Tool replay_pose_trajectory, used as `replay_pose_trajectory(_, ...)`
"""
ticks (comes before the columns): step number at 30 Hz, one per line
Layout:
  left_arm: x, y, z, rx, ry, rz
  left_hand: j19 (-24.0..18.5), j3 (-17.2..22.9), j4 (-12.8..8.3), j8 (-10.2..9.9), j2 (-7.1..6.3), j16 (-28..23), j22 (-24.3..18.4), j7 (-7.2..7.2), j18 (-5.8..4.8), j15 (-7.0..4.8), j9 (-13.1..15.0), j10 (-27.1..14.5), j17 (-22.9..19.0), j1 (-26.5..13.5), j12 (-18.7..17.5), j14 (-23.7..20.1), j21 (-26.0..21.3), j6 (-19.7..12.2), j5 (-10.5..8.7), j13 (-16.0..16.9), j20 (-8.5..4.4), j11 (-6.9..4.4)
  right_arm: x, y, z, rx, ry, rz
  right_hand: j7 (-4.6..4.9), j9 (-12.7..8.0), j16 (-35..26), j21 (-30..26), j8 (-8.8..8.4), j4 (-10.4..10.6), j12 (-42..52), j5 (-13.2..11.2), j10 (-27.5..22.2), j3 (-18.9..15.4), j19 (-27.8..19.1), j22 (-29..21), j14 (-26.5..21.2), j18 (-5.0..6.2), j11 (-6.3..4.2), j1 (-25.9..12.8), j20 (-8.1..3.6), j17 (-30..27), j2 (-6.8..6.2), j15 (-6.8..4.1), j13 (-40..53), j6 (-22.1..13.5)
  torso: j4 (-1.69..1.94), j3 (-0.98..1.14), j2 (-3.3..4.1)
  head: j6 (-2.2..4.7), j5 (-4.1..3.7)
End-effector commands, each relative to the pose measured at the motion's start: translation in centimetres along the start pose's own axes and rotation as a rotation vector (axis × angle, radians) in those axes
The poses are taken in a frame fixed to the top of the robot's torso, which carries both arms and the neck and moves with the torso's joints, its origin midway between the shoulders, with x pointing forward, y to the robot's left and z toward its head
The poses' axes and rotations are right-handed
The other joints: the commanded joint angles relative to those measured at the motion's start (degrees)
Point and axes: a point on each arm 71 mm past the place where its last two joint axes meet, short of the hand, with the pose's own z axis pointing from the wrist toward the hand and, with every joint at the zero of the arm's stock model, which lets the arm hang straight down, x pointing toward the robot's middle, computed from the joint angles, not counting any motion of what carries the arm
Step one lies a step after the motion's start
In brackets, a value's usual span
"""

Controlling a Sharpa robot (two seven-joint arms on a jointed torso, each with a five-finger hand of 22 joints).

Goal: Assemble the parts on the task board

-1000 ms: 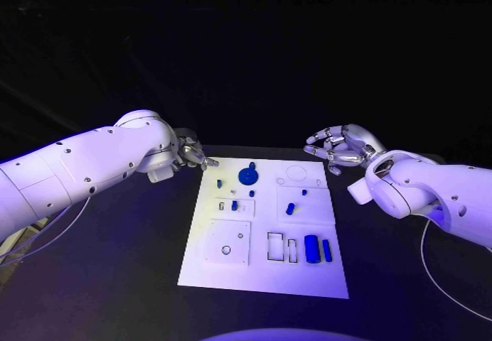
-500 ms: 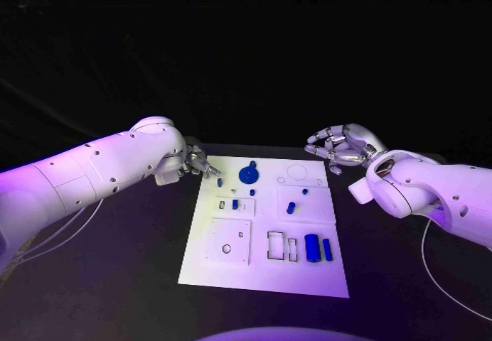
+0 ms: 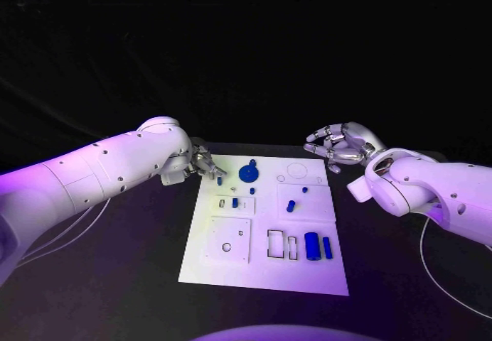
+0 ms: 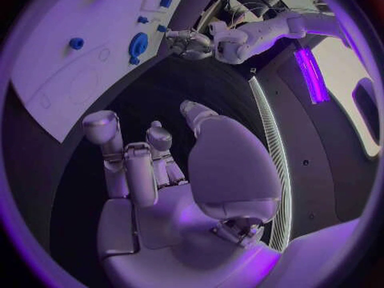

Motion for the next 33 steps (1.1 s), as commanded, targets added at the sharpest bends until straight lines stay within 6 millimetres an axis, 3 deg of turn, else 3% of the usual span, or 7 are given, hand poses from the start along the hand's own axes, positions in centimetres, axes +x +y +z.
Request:
replay_pose_trajectory(1, 0.44, -0.33, 0.16, 0.023, 0.034, -0.003, 0.0, -0.2, 0.0, -0.3, 0.9, -0.1, 0.1, 0.13, 0.36, 0.24, -0.2, -0.2, 6.6, 0.4, 0.4, 3.9, -0.2, 0.4, -0.16, 0.0, 0.19, 0.09, 0.16, -0.03, 0.01, 0.0, 0.011, -0.001, 0.66, -0.1, -0.3, -0.2, 0.2, 0.3, 0.1, 0.2, -0.3, 0.0, -0.4, -0.1, 1.1, 0.49, -0.17, -0.4, -0.01, 0.7, 0.11, -0.1, 0.0, -0.3, -0.04, 0.0, 0.0, -0.07, 0.02)
replay_pose_trajectory(8, 0.69, -0.09, 0.46, 0.013, 0.046, -0.001, 0.0, 0.4, -0.1, -0.5, 2.08, -0.1, 0.1, 0.11, 0.37, 0.21, -0.6, -0.2, 6.6, 2.1, 0.6, 3.9, -0.2, 0.8, 0.13, -0.2, 0.21, 0.05, 0.17, -0.07, -0.01, 0.001, 0.011, -0.001, 0.65, -0.1, -0.4, -0.3, 0.25, 0.3, 0.1, 0.3, -0.3, 0.0, -0.4, -0.1, 1.1, 0.51, -0.18, -0.4, -0.02, 0.6, 0.16, -0.11, -0.1, -0.3, -0.14, 0.01, -0.03, -0.1, -0.07)
replay_pose_trajectory(33, 0.84, -0.41, 0.76, 0.027, 0.031, -0.025, -0.1, 1.7, -0.3, -0.5, 3.5, 0.0, 0.1, -0.05, 0.4, 0.11, -1.0, -0.4, 6.7, 5.7, 0.6, 3.9, -0.2, 1.4, 0.22, -0.6, 0.17, -0.09, 0.23, -0.12, 0.02, 0.002, 0.015, -0.001, 0.65, -0.1, -0.4, -0.3, 0.25, 0.3, 0.1, 0.3, -0.3, 0.0, -0.4, -0.1, 1.1, 0.51, -0.18, -0.3, -0.02, 0.6, 0.17, -0.11, -0.1, -0.3, 0.02, -0.02, -0.04, -0.22, -0.44)
